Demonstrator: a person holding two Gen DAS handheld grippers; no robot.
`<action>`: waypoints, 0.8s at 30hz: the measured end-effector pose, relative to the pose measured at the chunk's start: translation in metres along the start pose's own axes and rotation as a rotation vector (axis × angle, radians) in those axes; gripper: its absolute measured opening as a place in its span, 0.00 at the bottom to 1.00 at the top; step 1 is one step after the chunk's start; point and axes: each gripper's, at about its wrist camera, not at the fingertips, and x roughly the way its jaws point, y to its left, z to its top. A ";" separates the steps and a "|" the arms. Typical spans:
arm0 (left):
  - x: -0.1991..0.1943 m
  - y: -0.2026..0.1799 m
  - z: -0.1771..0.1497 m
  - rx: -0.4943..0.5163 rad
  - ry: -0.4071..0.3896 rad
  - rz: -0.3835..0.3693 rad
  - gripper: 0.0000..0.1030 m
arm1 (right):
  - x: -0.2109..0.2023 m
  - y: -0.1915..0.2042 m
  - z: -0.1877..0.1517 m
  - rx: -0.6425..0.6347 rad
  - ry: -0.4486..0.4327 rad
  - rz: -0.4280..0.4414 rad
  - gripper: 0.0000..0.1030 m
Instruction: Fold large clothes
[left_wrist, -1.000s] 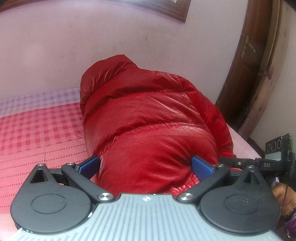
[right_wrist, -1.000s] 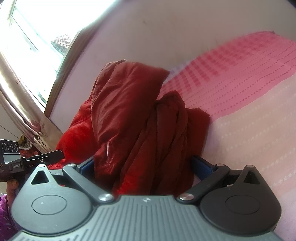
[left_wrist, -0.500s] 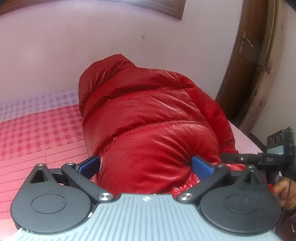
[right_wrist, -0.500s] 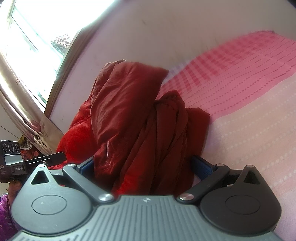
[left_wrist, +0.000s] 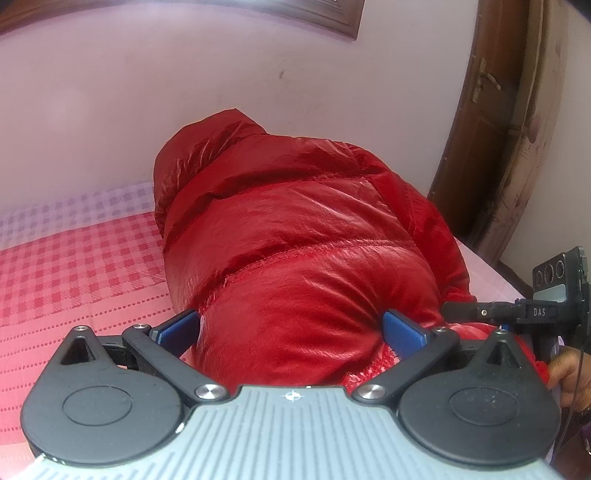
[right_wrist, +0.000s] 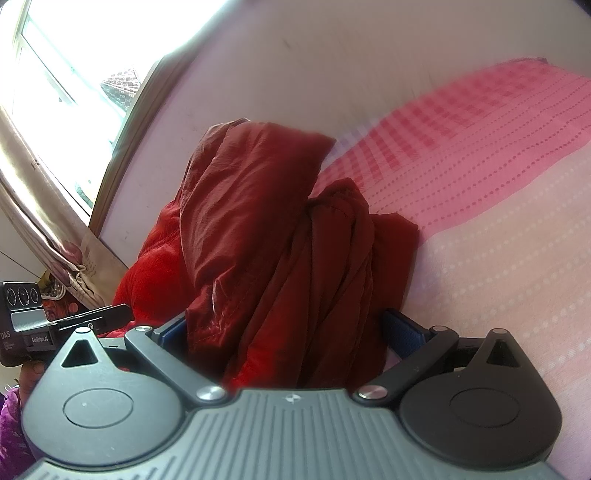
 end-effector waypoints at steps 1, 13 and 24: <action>0.000 0.000 0.000 0.002 0.000 0.000 1.00 | 0.000 0.000 0.000 0.000 0.000 0.000 1.00; 0.000 -0.002 0.000 0.029 0.000 -0.004 1.00 | 0.003 -0.001 0.008 0.014 0.029 0.016 1.00; 0.002 -0.007 -0.002 0.050 0.002 -0.010 1.00 | -0.002 0.010 0.023 -0.094 0.048 -0.006 1.00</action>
